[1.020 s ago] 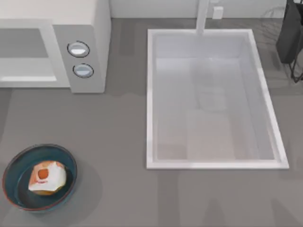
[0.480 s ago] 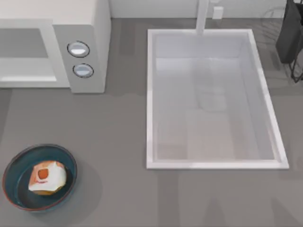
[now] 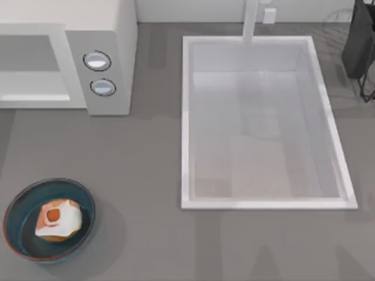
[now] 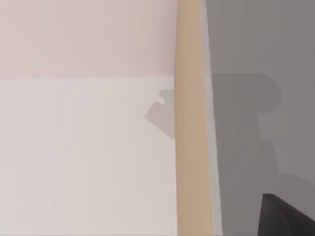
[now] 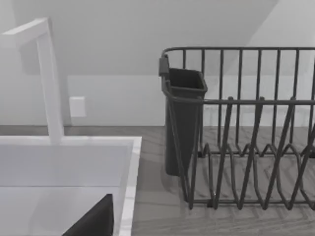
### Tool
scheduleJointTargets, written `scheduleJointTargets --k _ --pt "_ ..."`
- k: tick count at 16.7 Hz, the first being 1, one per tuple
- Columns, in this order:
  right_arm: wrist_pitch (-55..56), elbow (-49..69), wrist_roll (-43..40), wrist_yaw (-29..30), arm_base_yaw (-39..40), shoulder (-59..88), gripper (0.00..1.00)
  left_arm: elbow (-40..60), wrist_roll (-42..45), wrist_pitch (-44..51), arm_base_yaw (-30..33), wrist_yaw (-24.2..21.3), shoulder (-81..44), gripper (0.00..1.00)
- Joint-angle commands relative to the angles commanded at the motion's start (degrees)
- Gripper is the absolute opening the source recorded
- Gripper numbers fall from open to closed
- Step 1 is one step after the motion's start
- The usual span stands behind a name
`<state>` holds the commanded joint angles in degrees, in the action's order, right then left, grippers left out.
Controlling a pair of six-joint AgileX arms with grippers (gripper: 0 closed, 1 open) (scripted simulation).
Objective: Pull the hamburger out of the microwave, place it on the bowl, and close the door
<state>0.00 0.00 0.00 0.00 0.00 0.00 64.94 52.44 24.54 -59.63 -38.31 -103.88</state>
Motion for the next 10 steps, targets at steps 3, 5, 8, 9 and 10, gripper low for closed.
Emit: scheduleJointTargets --k 3,5,8,9,10 --pt "0.0 0.0 0.0 0.0 0.0 0.0 1.0 -3.3 0.1 -3.9 -0.1 -0.1 -1.6 0.0" --pt "0.0 0.0 0.0 0.0 0.0 0.0 1.0 -3.4 0.1 -4.0 -0.1 -0.1 -1.6 0.0" --pt "0.0 0.0 0.0 0.0 0.0 0.0 1.0 -3.5 -0.1 -3.9 0.3 0.0 -1.2 0.0" --pt "0.0 0.0 0.0 0.0 0.0 0.0 1.0 -4.2 -0.6 -4.4 0.8 0.2 -0.4 0.0" --pt "0.0 0.0 0.0 0.0 0.0 0.0 1.0 -5.6 -1.5 -5.1 1.5 0.6 0.9 0.0"
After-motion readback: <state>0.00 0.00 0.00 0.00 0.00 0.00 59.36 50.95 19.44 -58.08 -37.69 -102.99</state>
